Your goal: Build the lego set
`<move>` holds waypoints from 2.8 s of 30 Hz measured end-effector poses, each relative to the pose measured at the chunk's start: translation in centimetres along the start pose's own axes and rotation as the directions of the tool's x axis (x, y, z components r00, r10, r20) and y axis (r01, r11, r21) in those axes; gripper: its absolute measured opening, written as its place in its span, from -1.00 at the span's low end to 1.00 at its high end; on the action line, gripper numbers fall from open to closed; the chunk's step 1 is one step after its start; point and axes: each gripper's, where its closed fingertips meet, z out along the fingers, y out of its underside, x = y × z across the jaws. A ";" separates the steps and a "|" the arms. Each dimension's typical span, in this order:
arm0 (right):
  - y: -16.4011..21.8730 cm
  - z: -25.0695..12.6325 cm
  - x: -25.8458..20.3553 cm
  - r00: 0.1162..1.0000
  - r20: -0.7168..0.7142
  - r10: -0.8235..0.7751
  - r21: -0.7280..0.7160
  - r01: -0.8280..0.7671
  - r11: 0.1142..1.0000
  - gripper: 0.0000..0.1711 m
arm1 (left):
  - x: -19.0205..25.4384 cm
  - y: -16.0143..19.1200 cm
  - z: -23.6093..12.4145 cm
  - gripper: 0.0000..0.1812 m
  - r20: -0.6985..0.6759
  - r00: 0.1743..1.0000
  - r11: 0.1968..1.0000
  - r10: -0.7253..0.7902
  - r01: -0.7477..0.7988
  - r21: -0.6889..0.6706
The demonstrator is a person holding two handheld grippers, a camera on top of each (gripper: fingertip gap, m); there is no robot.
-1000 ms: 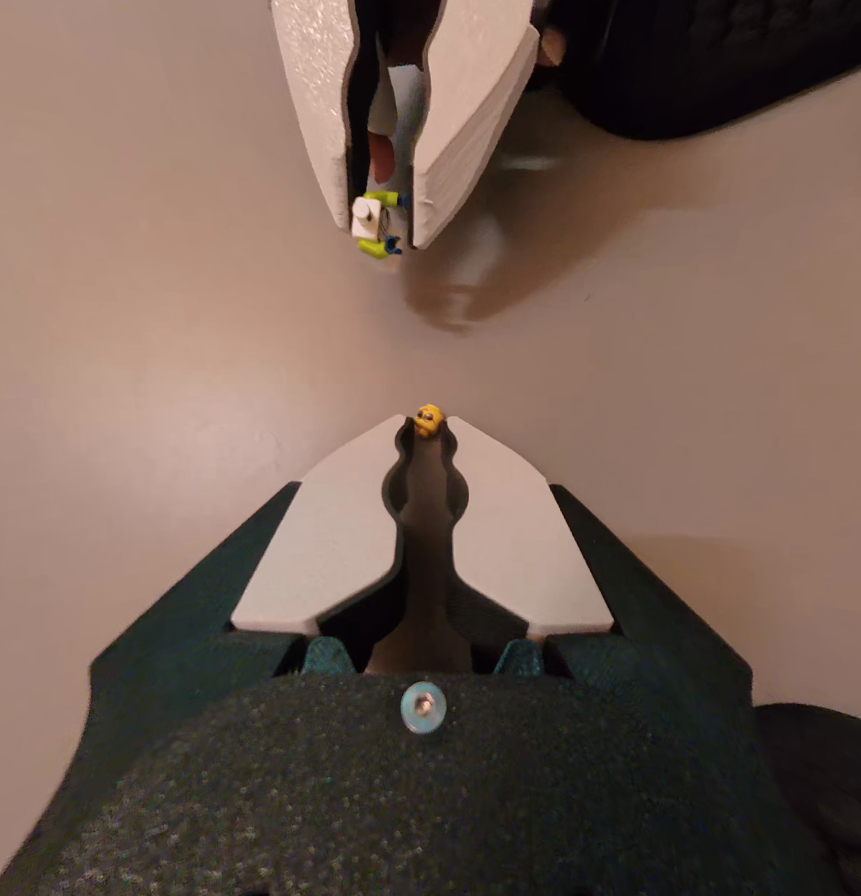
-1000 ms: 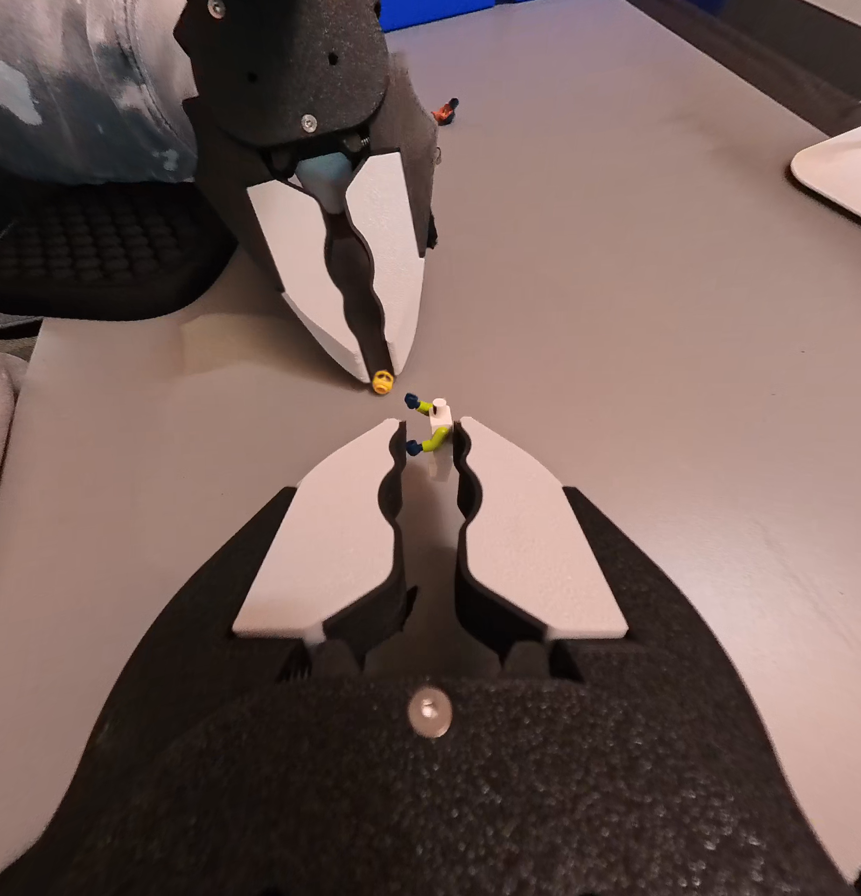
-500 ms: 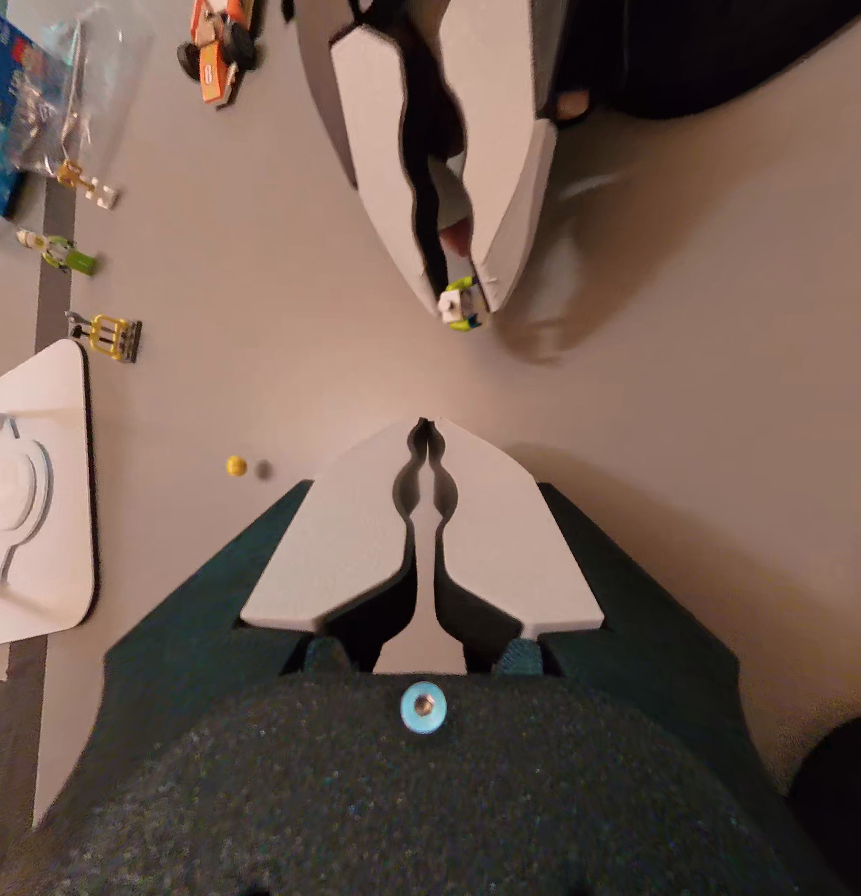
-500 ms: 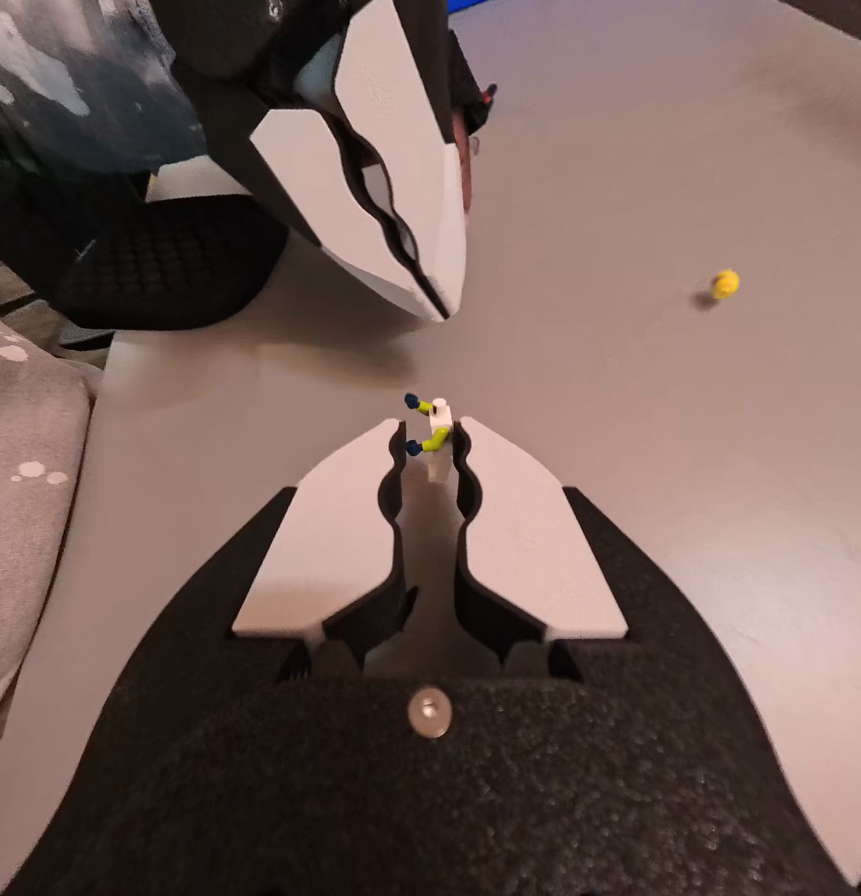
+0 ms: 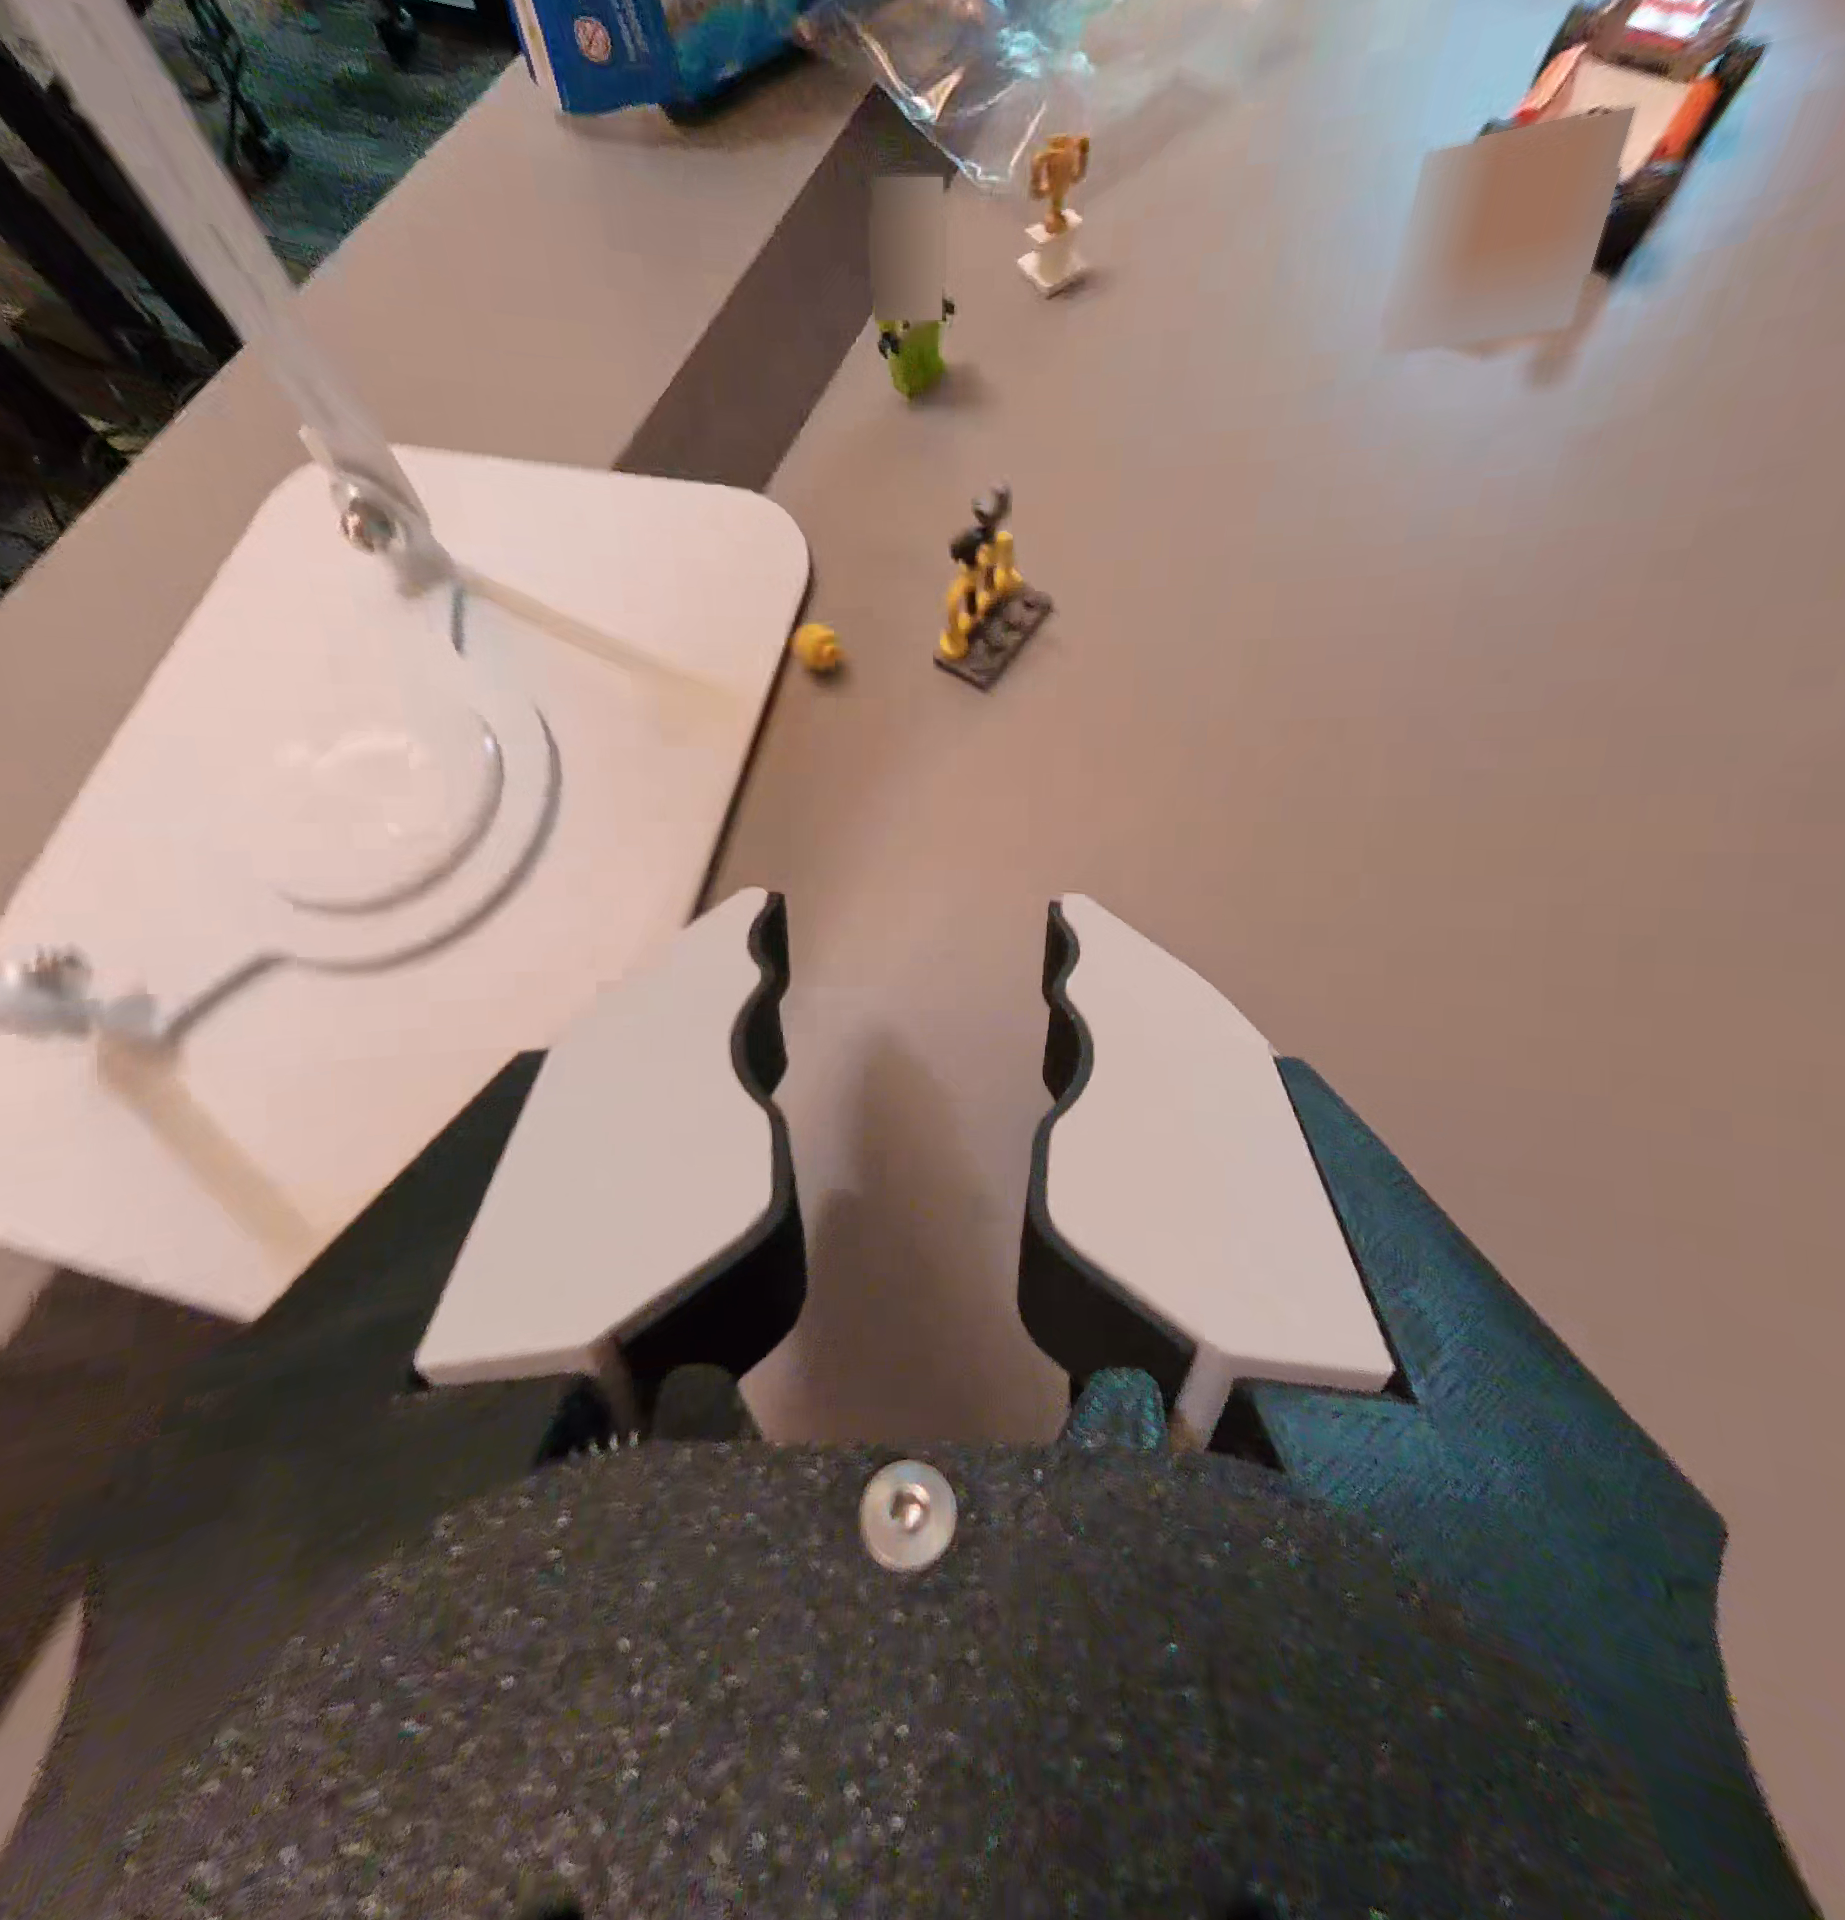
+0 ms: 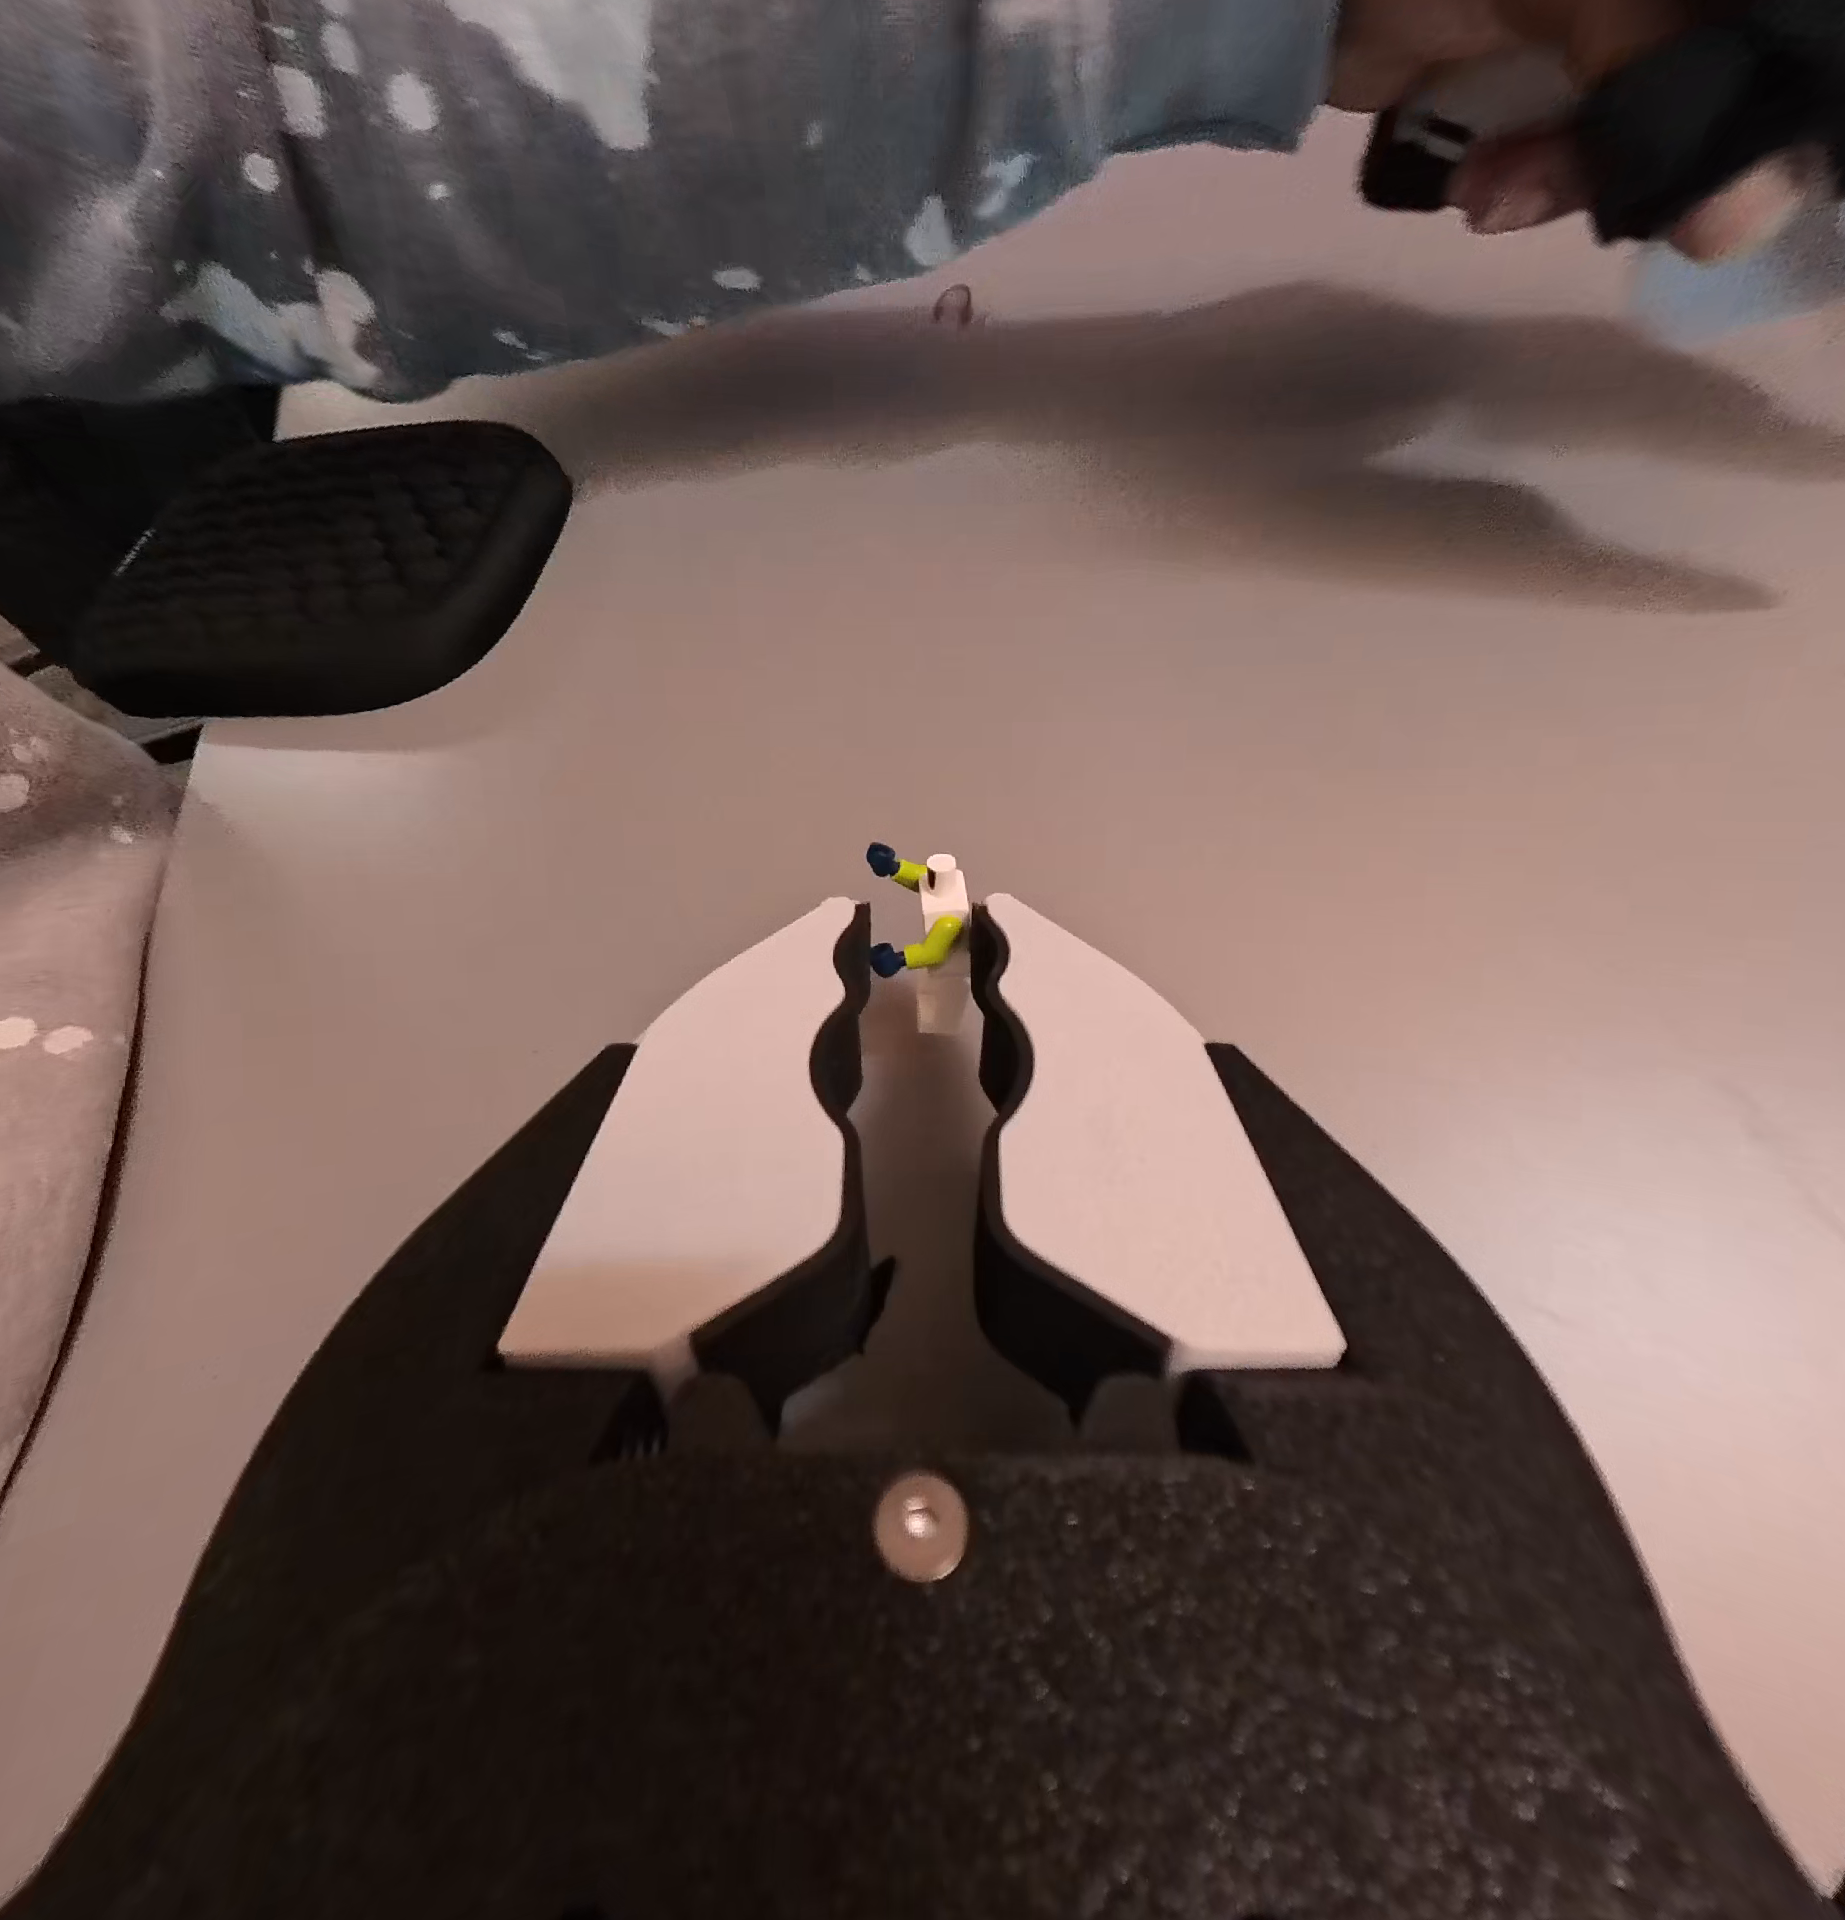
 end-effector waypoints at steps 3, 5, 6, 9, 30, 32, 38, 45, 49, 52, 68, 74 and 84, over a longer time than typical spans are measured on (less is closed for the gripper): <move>-0.1 -0.3 0.4 1.000 0.000 0.021 0.015 -0.021 1.000 -0.79 | -0.8 -2.0 2.8 -0.45 -0.022 0.999 1.000 0.029 -0.029 -0.003; -0.1 -0.4 0.6 1.000 -0.001 0.031 0.023 -0.031 0.999 -0.79 | -0.8 -3.1 4.1 -0.46 -0.038 0.998 0.999 0.043 -0.042 0.009; -0.1 -0.5 0.7 0.999 -0.001 0.035 0.026 -0.035 0.999 -0.79 | -0.7 -3.6 4.7 -0.47 -0.044 0.998 0.998 0.054 -0.053 0.017; -0.1 -0.4 0.9 0.999 0.001 0.046 0.028 -0.046 0.999 -0.79 | 0.0 -4.7 5.9 -0.48 -0.077 0.994 0.997 0.075 -0.072 0.033; -1.9 -1.8 2.8 0.993 -0.054 0.109 0.172 -0.098 0.980 -0.79 | 11.2 -2.8 0.3 -0.72 -0.339 0.932 0.988 0.124 -0.085 0.129; -3.3 -2.8 3.0 0.992 -0.044 0.121 0.268 -0.105 0.958 -0.79 | 13.4 -2.4 -1.4 -0.74 -0.370 0.921 0.985 0.123 -0.067 0.160; -6.8 -6.2 2.8 0.988 0.055 0.144 0.528 -0.151 0.836 -0.79 | 18.4 -3.7 -5.7 -0.80 -0.443 0.894 0.949 -0.061 0.189 0.251; -8.2 -7.9 2.0 0.972 0.176 0.154 0.620 -0.231 0.750 -0.79 | 21.9 -6.5 -7.4 -0.79 -0.556 0.824 0.878 -0.108 0.342 0.336; -8.2 -8.0 2.0 0.967 0.194 0.163 0.620 -0.250 0.744 -0.79 | 21.5 -6.9 -7.3 -0.79 -0.570 0.810 0.852 -0.141 0.392 0.346; -8.3 -7.9 2.0 0.968 0.196 0.159 0.627 -0.248 0.739 -0.80 | 21.8 -7.1 -7.0 -0.84 -0.577 0.803 0.843 -0.150 0.409 0.350; -1.4 -9.6 17.1 0.834 -0.441 0.332 0.124 -0.309 0.943 -0.72 | 16.5 -0.8 -5.5 -0.92 -0.269 0.903 0.888 -0.334 0.398 0.232; -0.4 -6.9 21.2 0.773 -0.574 0.271 -0.095 -0.392 0.915 -0.72 | 14.2 1.1 -4.8 -0.92 -0.157 0.922 0.892 -0.355 0.384 0.240; 0.0 -5.7 23.8 0.778 -0.543 0.316 -0.256 -0.512 0.820 -0.76 | 14.4 1.3 -5.0 -0.92 -0.203 0.899 0.882 -0.389 0.427 0.200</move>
